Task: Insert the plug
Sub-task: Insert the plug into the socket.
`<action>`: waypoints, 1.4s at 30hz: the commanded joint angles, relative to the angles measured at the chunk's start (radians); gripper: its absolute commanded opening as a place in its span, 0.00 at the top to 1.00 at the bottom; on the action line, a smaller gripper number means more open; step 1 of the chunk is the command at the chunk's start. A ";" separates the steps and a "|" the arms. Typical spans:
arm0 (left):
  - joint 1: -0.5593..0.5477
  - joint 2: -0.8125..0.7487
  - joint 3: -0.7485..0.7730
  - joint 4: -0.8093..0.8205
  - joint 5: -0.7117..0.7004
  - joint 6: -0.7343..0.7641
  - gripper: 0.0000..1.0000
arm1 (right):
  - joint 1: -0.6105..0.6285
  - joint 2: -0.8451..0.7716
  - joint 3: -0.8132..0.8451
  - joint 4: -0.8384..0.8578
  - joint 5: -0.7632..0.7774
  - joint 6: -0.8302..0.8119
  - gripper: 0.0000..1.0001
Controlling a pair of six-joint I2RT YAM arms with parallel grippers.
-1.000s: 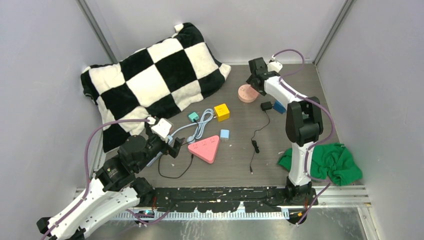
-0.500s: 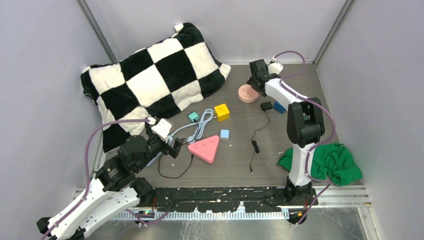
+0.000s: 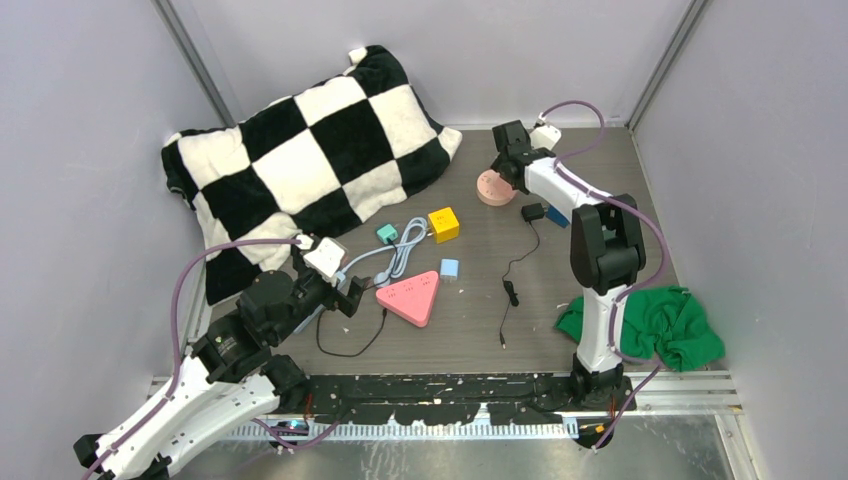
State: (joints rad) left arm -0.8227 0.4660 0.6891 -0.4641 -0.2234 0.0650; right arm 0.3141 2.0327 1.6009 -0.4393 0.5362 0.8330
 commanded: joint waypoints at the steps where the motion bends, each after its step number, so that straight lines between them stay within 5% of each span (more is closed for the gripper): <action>1: 0.002 -0.010 0.001 0.035 0.012 0.016 0.01 | 0.021 0.067 0.009 -0.076 0.025 -0.012 0.64; 20: 0.002 -0.004 -0.001 0.041 0.012 0.020 0.01 | 0.056 0.197 0.008 -0.225 -0.020 -0.001 0.67; 34: 0.002 -0.008 -0.002 0.037 0.001 0.022 0.01 | 0.080 0.214 -0.094 -0.166 -0.073 0.015 0.69; 42: 0.002 -0.013 -0.003 0.038 -0.006 0.022 0.01 | 0.080 0.155 -0.070 -0.184 -0.089 -0.114 0.68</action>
State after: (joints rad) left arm -0.8227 0.4633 0.6872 -0.4633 -0.2241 0.0723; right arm 0.3801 2.1067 1.6108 -0.4183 0.6479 0.7696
